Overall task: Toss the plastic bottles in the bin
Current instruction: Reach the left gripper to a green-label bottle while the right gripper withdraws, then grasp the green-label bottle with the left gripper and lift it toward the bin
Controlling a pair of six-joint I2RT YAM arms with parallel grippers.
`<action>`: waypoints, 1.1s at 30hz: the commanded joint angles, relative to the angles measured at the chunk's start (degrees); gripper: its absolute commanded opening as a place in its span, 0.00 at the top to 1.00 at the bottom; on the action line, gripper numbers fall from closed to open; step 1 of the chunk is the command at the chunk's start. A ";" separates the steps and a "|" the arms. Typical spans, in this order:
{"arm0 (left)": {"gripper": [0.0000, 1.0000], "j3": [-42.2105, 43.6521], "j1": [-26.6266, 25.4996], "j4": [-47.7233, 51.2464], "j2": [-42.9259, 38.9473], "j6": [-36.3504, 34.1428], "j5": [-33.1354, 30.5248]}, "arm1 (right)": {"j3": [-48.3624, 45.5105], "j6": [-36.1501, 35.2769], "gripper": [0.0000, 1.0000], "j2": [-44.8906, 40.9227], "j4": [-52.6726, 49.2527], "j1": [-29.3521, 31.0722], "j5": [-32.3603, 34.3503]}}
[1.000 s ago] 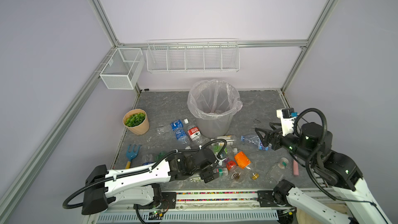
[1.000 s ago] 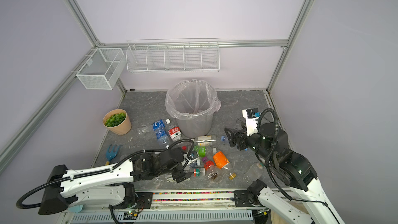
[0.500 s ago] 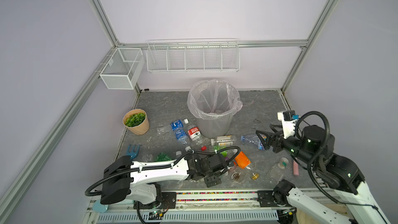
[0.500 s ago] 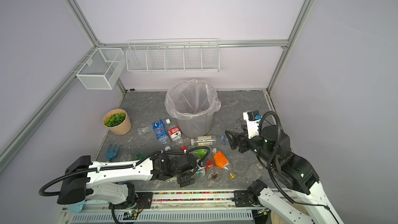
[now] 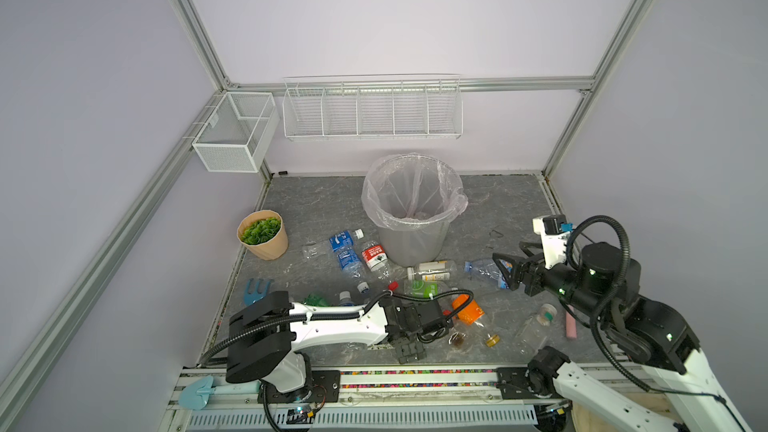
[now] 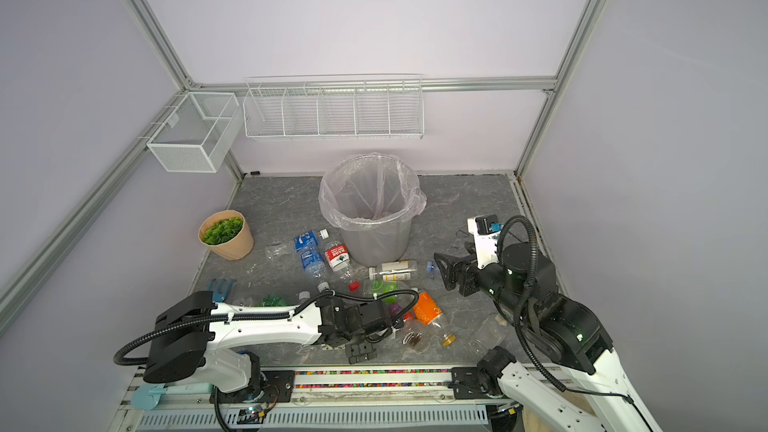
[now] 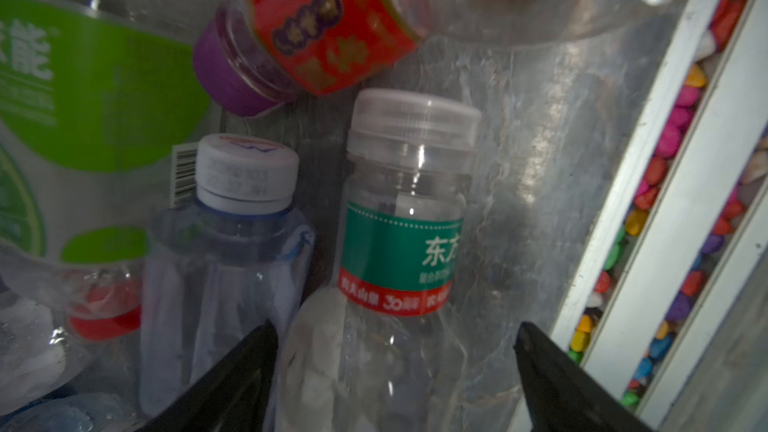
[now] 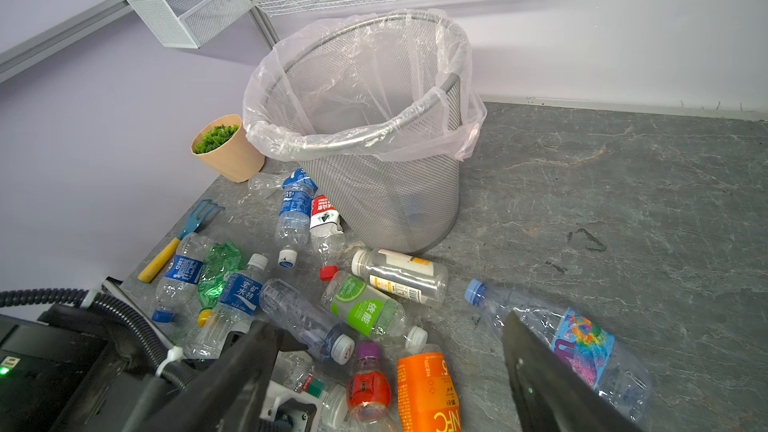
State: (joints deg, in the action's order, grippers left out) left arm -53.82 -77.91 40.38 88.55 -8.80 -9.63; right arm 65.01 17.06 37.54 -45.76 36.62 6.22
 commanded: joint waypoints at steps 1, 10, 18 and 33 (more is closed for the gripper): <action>0.12 -1.48 -0.05 1.80 1.65 -1.48 -0.97 | -1.07 -0.74 0.12 -0.80 -0.30 -0.08 0.81; 0.27 -1.56 -0.01 1.90 4.12 -1.83 -3.09 | -1.47 -0.56 0.12 -1.41 -0.42 -0.11 2.61; 0.39 -1.61 -0.05 1.11 5.07 -2.14 -4.49 | -1.91 -0.23 0.12 -2.01 -0.52 -0.08 4.04; 0.53 -4.43 -0.05 3.44 -7.19 -2.15 -7.46 | -1.73 0.69 0.12 -4.49 -1.44 -0.11 6.51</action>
State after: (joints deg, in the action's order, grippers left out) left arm -55.48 -78.02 42.17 84.82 -10.22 -15.66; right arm 63.90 17.15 33.65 -46.72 36.62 11.46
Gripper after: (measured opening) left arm 0.635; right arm 0.882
